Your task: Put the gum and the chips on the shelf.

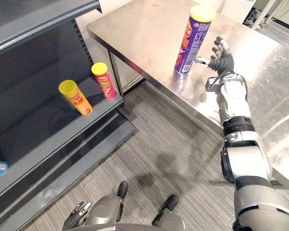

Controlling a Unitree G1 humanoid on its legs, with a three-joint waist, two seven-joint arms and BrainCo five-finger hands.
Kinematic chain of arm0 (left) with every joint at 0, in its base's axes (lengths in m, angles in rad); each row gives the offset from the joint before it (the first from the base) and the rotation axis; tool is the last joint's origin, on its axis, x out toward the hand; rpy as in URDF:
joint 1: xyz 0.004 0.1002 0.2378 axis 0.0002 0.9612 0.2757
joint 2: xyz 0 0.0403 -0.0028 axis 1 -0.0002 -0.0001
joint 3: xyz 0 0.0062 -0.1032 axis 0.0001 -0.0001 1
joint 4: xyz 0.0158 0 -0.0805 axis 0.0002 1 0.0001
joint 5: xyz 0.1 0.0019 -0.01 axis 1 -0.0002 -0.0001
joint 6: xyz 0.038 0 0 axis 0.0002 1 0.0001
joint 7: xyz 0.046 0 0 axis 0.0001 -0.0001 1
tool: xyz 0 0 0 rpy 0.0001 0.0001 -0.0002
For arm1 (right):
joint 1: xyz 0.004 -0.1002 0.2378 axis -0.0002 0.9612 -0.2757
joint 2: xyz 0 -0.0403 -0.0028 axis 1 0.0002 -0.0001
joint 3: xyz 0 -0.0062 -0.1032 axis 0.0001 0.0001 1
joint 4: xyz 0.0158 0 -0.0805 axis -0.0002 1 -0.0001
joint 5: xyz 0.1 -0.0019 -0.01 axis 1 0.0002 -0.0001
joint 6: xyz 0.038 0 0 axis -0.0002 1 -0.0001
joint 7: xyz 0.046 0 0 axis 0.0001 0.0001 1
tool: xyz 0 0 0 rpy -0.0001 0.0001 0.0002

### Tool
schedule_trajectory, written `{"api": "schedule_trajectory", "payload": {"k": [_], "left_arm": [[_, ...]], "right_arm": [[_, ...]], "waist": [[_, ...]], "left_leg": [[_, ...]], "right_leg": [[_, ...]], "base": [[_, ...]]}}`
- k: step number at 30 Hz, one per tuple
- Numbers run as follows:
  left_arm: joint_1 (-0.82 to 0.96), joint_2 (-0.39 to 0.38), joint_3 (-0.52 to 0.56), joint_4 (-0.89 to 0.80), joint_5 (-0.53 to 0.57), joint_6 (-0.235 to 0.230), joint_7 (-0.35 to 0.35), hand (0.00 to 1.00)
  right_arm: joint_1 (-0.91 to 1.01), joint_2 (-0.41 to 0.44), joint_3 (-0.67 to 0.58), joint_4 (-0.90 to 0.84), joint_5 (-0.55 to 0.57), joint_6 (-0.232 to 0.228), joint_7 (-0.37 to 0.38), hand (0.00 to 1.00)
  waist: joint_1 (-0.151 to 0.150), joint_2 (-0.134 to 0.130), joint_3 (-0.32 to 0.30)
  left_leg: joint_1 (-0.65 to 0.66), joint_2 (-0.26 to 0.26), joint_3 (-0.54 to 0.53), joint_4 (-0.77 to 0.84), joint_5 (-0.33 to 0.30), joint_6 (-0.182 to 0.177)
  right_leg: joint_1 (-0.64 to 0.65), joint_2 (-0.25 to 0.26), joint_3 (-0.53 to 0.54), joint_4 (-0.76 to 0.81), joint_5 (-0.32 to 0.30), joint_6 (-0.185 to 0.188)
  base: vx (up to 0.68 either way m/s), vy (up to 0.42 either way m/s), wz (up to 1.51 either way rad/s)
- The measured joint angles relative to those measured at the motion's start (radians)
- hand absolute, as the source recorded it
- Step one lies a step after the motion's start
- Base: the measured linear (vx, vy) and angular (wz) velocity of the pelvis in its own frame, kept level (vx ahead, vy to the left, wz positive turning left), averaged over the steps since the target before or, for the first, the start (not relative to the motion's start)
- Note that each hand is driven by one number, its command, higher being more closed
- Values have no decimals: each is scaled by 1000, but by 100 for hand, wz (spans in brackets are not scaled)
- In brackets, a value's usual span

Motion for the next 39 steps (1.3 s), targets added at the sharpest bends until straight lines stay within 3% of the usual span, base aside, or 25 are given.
{"api": "schedule_trajectory", "payload": {"k": [33, 34, 39], "left_arm": [[-26, 17, -39, -49, -38, -2, -4, 0], [-27, 17, -39, -49, -38, -2, -4, 0], [-34, 24, -50, -49, -58, -2, -4, 0]], "right_arm": [[-120, -19, 11, 82, 46, -20, -29, 0], [-120, -19, 11, 82, 47, -22, -30, 100], [-138, -19, 11, 82, 48, -28, -38, 100]], "waist": [[64, -3, 63], [66, -3, 64], [65, -1, 83]], "left_leg": [[-109, 20, -43, 101, -22, -15], [-109, 20, -43, 101, -22, -15], [-109, 21, -43, 101, -21, -15]], "right_leg": [[-35, 25, -43, 3, -1, 4], [-35, 25, -44, 3, -1, 3], [-35, 25, -44, 3, -2, 3]], "base": [[-5, -4, 3], [0, 0, 0], [0, 0, 0]]}}
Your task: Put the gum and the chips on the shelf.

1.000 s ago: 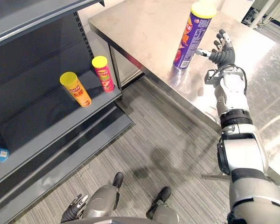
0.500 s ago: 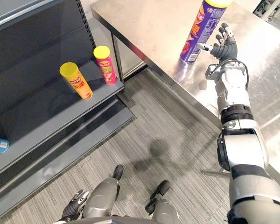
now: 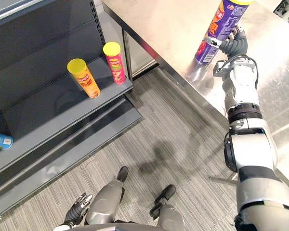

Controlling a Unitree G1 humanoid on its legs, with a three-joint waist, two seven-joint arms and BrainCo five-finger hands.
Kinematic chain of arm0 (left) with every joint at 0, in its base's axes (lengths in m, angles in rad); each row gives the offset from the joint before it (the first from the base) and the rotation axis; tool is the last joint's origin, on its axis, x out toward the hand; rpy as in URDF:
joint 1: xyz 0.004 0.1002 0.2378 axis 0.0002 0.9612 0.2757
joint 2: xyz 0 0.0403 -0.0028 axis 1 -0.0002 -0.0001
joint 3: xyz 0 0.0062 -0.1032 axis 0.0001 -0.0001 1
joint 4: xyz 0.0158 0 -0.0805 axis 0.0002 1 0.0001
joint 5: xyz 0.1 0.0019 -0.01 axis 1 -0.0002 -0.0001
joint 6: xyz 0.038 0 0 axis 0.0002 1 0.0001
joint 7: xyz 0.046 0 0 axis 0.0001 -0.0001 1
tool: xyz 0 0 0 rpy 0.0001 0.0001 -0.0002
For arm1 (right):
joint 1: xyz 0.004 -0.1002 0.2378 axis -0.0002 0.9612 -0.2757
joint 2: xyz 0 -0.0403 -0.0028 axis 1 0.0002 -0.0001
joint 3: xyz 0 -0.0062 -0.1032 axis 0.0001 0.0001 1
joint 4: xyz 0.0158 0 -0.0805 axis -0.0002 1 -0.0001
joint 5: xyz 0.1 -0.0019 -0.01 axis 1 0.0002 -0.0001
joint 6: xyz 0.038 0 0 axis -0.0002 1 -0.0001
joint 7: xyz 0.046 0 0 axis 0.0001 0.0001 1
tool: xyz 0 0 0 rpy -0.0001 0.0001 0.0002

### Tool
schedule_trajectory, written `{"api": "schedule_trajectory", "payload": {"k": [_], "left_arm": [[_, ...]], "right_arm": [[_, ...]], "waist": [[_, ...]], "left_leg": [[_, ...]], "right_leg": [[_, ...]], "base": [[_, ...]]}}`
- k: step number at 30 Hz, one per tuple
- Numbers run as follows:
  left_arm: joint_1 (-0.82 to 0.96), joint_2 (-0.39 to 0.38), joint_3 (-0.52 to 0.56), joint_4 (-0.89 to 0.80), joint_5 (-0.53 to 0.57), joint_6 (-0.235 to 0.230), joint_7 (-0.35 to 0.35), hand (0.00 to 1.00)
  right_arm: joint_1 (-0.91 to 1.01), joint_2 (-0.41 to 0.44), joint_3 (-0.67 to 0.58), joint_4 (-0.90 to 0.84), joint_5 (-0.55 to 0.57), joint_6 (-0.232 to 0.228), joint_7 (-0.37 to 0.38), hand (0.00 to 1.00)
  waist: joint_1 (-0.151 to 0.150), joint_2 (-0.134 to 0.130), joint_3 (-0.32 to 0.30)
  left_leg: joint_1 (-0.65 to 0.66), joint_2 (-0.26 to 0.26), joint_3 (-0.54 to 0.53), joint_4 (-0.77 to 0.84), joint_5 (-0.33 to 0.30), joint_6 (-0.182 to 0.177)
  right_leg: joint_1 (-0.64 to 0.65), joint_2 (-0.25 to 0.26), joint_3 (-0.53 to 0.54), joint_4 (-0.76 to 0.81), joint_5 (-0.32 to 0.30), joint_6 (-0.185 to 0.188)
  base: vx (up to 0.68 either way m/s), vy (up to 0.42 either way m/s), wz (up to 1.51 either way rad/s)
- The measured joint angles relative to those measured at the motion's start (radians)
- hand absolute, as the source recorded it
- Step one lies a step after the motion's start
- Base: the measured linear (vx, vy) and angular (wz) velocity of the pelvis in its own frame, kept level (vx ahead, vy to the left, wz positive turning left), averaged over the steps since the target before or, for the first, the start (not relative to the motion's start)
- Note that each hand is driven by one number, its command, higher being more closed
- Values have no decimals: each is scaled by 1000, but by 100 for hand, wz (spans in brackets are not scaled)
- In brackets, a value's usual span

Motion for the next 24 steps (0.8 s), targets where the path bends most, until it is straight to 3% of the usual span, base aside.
{"api": "schedule_trajectory", "payload": {"k": [20, 24], "left_arm": [[-9, 10, -25, -4, -8, -5, 1, 0], [-6, 10, -25, -4, -8, -5, 1, 0]], "right_arm": [[-5, 16, 35, -5, 23, -64, -2, 100], [31, 36, 35, -113, 21, -92, -32, 100]], "waist": [[7, 1, 10], [-3, 1, 10]], "left_leg": [[3, 0, 4, -4, 1, 0], [10, 2, 14, -8, 1, 0]], "right_leg": [[-1, 1, 3, -2, 0, 0], [-2, 2, 14, -2, 0, -1]], "base": [[0, 0, 0], [0, 0, -6]]}}
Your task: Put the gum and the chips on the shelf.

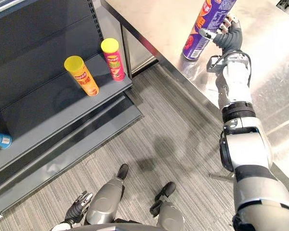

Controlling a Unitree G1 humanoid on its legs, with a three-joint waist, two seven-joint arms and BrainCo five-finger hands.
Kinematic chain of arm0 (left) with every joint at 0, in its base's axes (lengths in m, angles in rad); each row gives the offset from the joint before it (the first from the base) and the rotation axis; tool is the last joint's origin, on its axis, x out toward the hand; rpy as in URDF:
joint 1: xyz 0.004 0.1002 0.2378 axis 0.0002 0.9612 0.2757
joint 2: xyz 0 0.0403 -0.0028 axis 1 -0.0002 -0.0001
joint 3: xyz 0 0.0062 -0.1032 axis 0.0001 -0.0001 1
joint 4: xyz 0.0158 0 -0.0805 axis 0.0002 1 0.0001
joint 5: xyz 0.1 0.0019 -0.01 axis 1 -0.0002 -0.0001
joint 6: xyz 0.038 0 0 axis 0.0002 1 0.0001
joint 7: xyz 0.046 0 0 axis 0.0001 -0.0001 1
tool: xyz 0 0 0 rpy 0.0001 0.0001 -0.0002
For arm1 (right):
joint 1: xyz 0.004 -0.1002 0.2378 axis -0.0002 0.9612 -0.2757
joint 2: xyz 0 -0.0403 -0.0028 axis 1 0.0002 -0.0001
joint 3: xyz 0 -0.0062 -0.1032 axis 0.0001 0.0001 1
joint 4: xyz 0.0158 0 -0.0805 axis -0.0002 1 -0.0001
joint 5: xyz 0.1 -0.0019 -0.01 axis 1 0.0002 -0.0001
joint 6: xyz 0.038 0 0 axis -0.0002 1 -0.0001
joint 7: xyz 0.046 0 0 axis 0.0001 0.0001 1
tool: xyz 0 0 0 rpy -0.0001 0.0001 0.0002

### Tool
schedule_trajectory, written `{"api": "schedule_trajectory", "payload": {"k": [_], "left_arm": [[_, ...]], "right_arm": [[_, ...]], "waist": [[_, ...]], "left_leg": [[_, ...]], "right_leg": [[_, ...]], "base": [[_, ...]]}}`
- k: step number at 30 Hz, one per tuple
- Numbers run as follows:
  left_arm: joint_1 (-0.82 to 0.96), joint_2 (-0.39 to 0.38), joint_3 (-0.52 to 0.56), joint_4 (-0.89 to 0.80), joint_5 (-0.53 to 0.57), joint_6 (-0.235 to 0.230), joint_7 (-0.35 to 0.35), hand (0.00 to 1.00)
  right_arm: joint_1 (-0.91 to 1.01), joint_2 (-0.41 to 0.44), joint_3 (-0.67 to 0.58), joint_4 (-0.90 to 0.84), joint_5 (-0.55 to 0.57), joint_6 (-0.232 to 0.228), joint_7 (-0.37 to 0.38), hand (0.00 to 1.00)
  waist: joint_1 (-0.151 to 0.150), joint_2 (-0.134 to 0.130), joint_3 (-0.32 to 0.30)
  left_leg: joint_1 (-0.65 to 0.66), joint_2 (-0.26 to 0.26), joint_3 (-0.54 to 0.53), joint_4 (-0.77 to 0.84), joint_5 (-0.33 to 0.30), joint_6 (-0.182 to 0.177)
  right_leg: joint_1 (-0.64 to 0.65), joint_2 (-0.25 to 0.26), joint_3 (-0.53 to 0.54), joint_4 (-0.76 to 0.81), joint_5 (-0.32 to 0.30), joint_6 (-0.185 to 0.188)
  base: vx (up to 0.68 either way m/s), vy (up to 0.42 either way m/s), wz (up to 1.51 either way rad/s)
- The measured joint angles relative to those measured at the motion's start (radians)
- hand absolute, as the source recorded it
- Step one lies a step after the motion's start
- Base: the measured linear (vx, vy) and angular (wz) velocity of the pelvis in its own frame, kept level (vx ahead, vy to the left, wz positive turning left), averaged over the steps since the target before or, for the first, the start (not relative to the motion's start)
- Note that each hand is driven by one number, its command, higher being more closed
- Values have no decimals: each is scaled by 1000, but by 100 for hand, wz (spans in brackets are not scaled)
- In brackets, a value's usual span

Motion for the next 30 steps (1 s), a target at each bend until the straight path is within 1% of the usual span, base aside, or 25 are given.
{"api": "schedule_trajectory", "payload": {"k": [2, 4, 5, 6, 7, 8, 9, 11, 12, 13, 16, 17, 19, 20, 22, 25, 26, 27, 30], "left_arm": [[2, 0, 1, -1, 0, 0, 0, 0], [5, -1, 1, -2, 0, 0, 0, 0], [7, -1, 2, -2, 1, 1, 0, 0], [8, 0, 5, -2, 1, 1, 0, 0], [12, -2, 20, -2, 1, 3, -1, 0], [15, -2, 25, -2, 2, 6, 0, 0], [21, -2, 35, -2, 2, 7, 0, 0], [48, -3, 61, -1, 4, 7, 2, 0], [53, -3, 71, -1, 6, 8, 3, 0], [57, -4, 82, 0, 13, 8, 10, 0], [51, -20, 132, -1, 31, 7, 18, 0], [52, -30, 155, 0, 41, 8, 22, 0], [52, -42, 182, 1, 44, 8, 31, 0], [52, -47, 192, 2, 44, 8, 34, 0], [52, -60, 226, 12, 51, 8, 47, 0], [53, -76, 276, 21, 78, 12, 68, 0], [53, -79, 282, 21, 82, 12, 74, 0], [53, -80, 291, 22, 84, 12, 86, 0], [53, -81, 318, 40, 89, 14, 95, 0]], "right_arm": [[28, 5, 0, -62, -2, -14, -10, 100], [77, 8, -14, -176, -5, -29, -20, 100], [113, 16, -44, -247, -9, -31, -26, 100], [132, 23, -59, -283, -13, -31, -32, 100], [184, 50, -93, -375, -33, -31, -35, 100], [210, 58, -102, -414, -39, -31, -35, 100], [251, 73, -114, -471, -43, -29, -31, 100], [352, 123, -119, -596, -46, -10, -12, 100], [378, 133, -118, -623, -46, -3, 0, 100], [429, 146, -118, -679, -45, 18, 24, 100], [531, 161, -119, -786, -44, 64, 79, 100], [566, 166, -119, -822, -44, 78, 99, 100], [612, 166, -119, -878, -44, 100, 128, 100], [629, 166, -119, -897, -43, 103, 138, 100], [697, 166, -120, -967, -42, 117, 185, 100], [771, 166, -130, -1006, -39, 134, 236, 100], [787, 166, -136, -1010, -37, 137, 244, 100], [817, 166, -147, -1022, -33, 145, 255, 100], [866, 166, -162, -1046, -24, 147, 277, 100]], "waist": [[0, -1, -1], [-14, -2, -2], [-17, -3, -4], [-17, -5, -5], [-18, -10, -11], [-22, -12, -19], [-33, -18, -34], [-58, -39, -78], [-65, -42, -90], [-71, -49, -113], [-79, -62, -155], [-96, -65, -174], [-101, -71, -191], [-101, -72, -197], [-124, -75, -224], [-129, -82, -248], [-134, -84, -255], [-148, -88, -268], [-161, -95, -275]], "left_leg": [[11, 2, 12, -9, 0, 0], [16, 4, 16, -14, 0, 0], [20, 6, 20, -17, 0, 0], [26, 7, 25, -22, 0, 0], [42, 11, 43, -35, 0, 0], [45, 12, 46, -39, 0, 0], [47, 13, 48, -47, 0, 0], [68, 18, 71, -69, -1, -2], [75, 19, 75, -74, -2, -2], [85, 22, 87, -87, -2, -3], [114, 29, 125, -104, -11, -4], [115, 31, 127, -107, -19, -5], [135, 33, 147, -121, -21, -5], [140, 33, 152, -123, -22, -5], [153, 33, 157, -138, -22, -7], [182, 34, 177, -156, -21, -5], [182, 33, 178, -157, -22, -5], [184, 33, 179, -163, -21, -6], [203, 34, 190, -174, -19, -7]], "right_leg": [[0, 0, 12, 0, 0, 0], [0, 1, 16, 0, 0, 0], [0, 2, 20, -1, 0, 0], [1, 3, 25, -1, 0, 0], [1, 6, 42, -3, 0, 0], [0, 7, 45, -4, 0, 0], [0, 8, 47, -9, 0, 0], [0, 13, 69, -17, 0, 0], [1, 13, 73, -17, 0, 0], [0, 15, 85, -17, 0, 0], [2, 21, 124, -18, 0, 0], [3, 22, 126, -17, 0, 0], [4, 24, 144, -17, -1, 1], [4, 24, 151, -17, -2, 3], [8, 24, 158, -16, -4, 5], [11, 26, 178, -14, -6, 7], [12, 25, 178, -14, -6, 7], [12, 25, 178, -14, -6, 7], [14, 27, 189, -12, -5, 7]], "base": [[6, -1, -15], [17, -6, -9], [19, -9, -9], [27, -12, -26], [26, -11, -25], [42, -16, -23], [57, -18, -11], [82, -18, -25], [83, -12, -31], [72, -7, -33], [40, 0, -33], [4, 1, -21], [20, 3, -23], [25, 0, -30], [18, -1, -10], [30, 2, -21], [0, 0, 0], [0, 0, 0], [10, 1, -9]]}}
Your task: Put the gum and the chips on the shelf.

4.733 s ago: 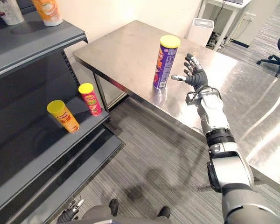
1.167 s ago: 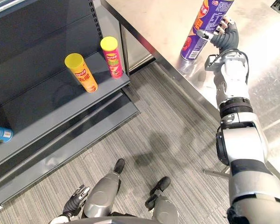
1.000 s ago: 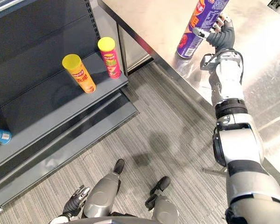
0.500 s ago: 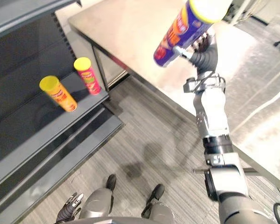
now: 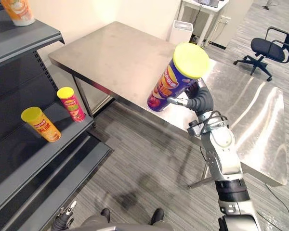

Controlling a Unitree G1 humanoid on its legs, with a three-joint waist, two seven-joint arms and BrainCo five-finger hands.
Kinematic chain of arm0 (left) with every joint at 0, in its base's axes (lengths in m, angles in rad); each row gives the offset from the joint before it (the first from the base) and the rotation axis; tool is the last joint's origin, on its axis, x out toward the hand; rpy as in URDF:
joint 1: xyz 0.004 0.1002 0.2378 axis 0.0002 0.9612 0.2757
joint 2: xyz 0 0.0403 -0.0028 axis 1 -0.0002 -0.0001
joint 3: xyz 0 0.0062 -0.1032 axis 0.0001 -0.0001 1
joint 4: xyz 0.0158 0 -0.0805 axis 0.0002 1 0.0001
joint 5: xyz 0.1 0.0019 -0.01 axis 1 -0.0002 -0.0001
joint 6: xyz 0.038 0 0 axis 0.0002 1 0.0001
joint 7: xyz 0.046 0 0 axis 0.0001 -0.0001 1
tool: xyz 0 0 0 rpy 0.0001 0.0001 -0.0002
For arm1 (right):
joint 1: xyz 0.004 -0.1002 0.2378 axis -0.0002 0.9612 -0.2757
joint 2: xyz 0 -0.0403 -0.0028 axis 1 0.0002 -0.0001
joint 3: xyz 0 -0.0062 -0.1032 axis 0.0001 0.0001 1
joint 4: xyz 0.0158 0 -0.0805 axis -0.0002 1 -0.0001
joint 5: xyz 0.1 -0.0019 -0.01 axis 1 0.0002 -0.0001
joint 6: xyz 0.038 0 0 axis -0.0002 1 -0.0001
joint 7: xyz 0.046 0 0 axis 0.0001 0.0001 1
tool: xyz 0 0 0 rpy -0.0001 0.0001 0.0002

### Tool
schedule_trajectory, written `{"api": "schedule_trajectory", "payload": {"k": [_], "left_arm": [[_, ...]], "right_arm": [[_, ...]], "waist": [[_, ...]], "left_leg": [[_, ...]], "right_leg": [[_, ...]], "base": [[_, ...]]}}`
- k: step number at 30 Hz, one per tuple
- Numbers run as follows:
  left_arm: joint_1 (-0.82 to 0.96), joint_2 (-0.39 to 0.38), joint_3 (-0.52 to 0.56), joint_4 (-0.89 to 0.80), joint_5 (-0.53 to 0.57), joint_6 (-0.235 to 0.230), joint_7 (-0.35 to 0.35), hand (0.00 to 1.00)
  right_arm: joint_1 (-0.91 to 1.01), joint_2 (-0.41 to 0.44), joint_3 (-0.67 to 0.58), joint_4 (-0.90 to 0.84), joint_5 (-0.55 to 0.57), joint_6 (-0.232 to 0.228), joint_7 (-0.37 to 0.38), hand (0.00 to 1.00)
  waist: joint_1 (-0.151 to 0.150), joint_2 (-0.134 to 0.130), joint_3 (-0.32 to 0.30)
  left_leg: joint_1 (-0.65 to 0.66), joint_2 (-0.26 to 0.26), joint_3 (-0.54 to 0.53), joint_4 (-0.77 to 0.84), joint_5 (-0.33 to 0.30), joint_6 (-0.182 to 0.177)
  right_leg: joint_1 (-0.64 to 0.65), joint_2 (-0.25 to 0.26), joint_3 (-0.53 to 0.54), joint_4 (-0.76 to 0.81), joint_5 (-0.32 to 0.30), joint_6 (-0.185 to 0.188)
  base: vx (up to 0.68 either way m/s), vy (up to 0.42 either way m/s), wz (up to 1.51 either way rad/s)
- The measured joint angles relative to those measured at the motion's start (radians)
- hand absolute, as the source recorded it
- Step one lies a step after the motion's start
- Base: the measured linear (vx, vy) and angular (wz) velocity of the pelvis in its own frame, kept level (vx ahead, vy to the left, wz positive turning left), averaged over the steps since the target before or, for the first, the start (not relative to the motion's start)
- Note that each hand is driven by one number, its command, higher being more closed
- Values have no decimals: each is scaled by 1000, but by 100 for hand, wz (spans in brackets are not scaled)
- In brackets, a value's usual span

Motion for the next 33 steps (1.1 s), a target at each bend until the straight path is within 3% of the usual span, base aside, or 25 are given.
{"api": "schedule_trajectory", "payload": {"k": [9, 13, 17, 18, 20, 23, 24, 25, 26, 27, 28, 29, 30, 31, 32, 33], "left_arm": [[2, -23, 38, 40, 30, 8, 29, 0], [5, -34, 37, 40, -7, 35, -57, 0], [21, -37, 23, 60, -60, 39, -105, 0], [28, -37, 20, 77, -70, 37, -98, 0], [35, -37, 23, 97, -102, 36, -83, 0], [54, -47, 31, 95, -175, 26, -86, 0], [69, -62, 44, 94, -176, 17, -92, 0], [89, -56, 53, 96, -176, 12, -99, 0], [94, -49, 60, 98, -176, 11, -101, 0], [86, -42, 79, 109, -169, 17, -115, 0], [86, -57, 86, 119, -156, 27, -128, 0], [95, -87, 77, 113, -143, 39, -140, 0], [99, -91, 72, 112, -128, 38, -147, 0], [96, -90, 77, 113, -114, 47, -166, 0], [103, -95, 77, 120, -93, 70, -185, 0], [109, -98, 75, 120, -85, 80, -196, 0]], "right_arm": [[100, 7, -61, -29, 3, 0, 30, 100], [142, 25, -61, -28, 9, -1, 36, 100], [144, 42, -8, -15, 39, -7, 42, 100], [127, 45, 35, 1, 40, -15, 44, 100], [59, 60, 115, 50, 40, -17, 52, 100], [-117, 75, 223, 174, 35, -21, 38, 100], [-171, 72, 239, 224, 29, -26, 37, 100], [-187, 73, 243, 244, 25, -27, 34, 100], [-187, 70, 242, 244, 23, -29, 33, 100], [-192, 46, 223, 253, 23, -49, 26, 100], [-188, 26, 195, 256, 21, -50, 6, 100], [-176, -1, 152, 250, 21, -52, -18, 100], [-165, -7, 126, 248, 21, -52, -29, 100], [-144, -8, 77, 241, 20, -53, -39, 100], [-133, -2, 41, 231, 20, -55, -47, 100], [-126, -2, 34, 225, 21, -54, -56, 100]], "waist": [[-42, 13, -42], [-43, 28, -57], [-39, 57, -45], [-34, 79, -36], [-23, 89, -20], [27, 124, 17], [53, 142, 30], [66, 148, 33], [62, 140, 31], [38, 124, 38], [38, 155, 35], [17, 179, 41], [9, 167, 40], [11, 136, 33], [11, 141, 35], [10, 141, 34]], "left_leg": [[25, 1, 26, -14, 0, 4], [39, 3, 37, -4, -9, 4], [-19, 31, 14, 184, -106, -1], [-42, 43, -2, 250, -133, -3], [-72, 51, -41, 292, -135, -7], [-130, 56, -129, 291, -98, -28], [-143, 56, -148, 255, -92, -21], [-137, 97, -42, 177, -93, 41], [-132, 105, 34, 141, -96, 102], [-166, 135, 179, 226, -60, 178], [-180, 170, 275, 337, 33, 258], [-205, 159, 354, 364, 147, 228], [-205, 130, 358, 321, 204, 220], [-176, 59, 310, 163, 298, 169], [-174, 75, 321, 249, 212, 173], [-165, 85, 323, 285, 186, 165]], "right_leg": [[4, 4, 22, 0, 0, 0], [7, 1, 30, 24, -19, -2], [5, 1, 17, 123, -92, -5], [4, 7, 6, 161, -116, -9], [4, 9, -26, 191, -135, -16], [2, 5, -112, 189, -148, -23], [7, 9, -160, 185, -149, -31], [22, 8, -211, 153, -146, -39], [36, 4, -248, 127, -130, -50], [58, -36, -354, 111, -118, -49], [55, -72, -413, 174, -142, -58], [48, -128, -475, 284, -201, -53], [47, -152, -486, 296, -211, -51], [54, -189, -531, 263, -223, -41], [60, -197, -585, 264, -221, -47], [60, -200, -599, 272, -222, -48]], "base": [[8, 0, -8], [0, 0, -6], [-14, -3, 6], [-31, -21, 34], [-58, -58, 50], [-143, -80, 86], [-156, -144, 114], [-130, -157, 139], [-71, -142, 201], [-35, -83, 204], [-47, -44, 252], [-81, -5, 192], [-129, 20, 206], [-139, 21, 156], [-115, -12, 130], [-82, -14, 89]]}}
